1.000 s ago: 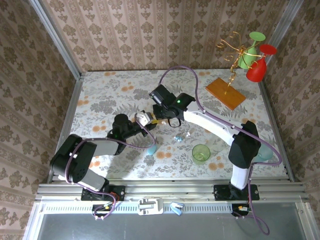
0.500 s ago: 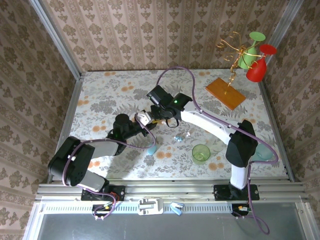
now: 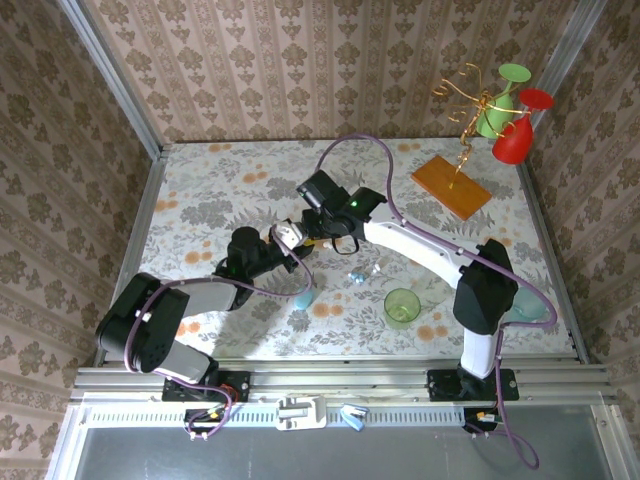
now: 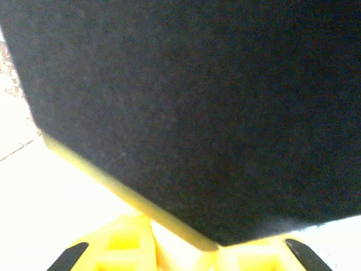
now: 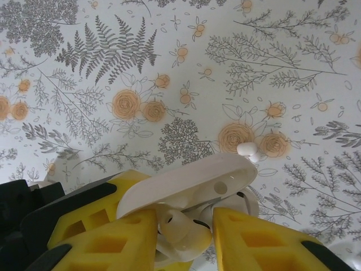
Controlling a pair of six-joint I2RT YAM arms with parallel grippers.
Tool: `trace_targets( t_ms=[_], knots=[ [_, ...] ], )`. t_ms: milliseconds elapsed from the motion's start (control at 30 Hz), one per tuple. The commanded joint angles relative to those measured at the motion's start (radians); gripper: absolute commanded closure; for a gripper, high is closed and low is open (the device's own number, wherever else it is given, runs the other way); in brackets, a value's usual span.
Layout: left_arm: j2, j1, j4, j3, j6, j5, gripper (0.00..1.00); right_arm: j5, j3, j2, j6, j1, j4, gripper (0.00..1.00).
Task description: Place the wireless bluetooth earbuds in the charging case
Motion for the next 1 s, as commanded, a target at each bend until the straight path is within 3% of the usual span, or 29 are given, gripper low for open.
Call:
trace_targets(
  t_ms=[0, 333, 967],
  knots=[
    [-0.024, -0.013, 0.054, 0.036, -0.021, 0.016, 1.0, -0.064, -0.03, -0.033, 0.027, -0.006, 0.041, 0.68],
    [0.001, -0.012, 0.076, 0.042, -0.037, 0.018, 1.0, -0.163, -0.101, -0.08, 0.059, -0.039, 0.12, 0.69],
    [0.017, -0.01, 0.07, 0.051, -0.03, 0.016, 1.0, -0.188, -0.144, -0.11, 0.053, -0.04, 0.158, 0.69]
  ],
)
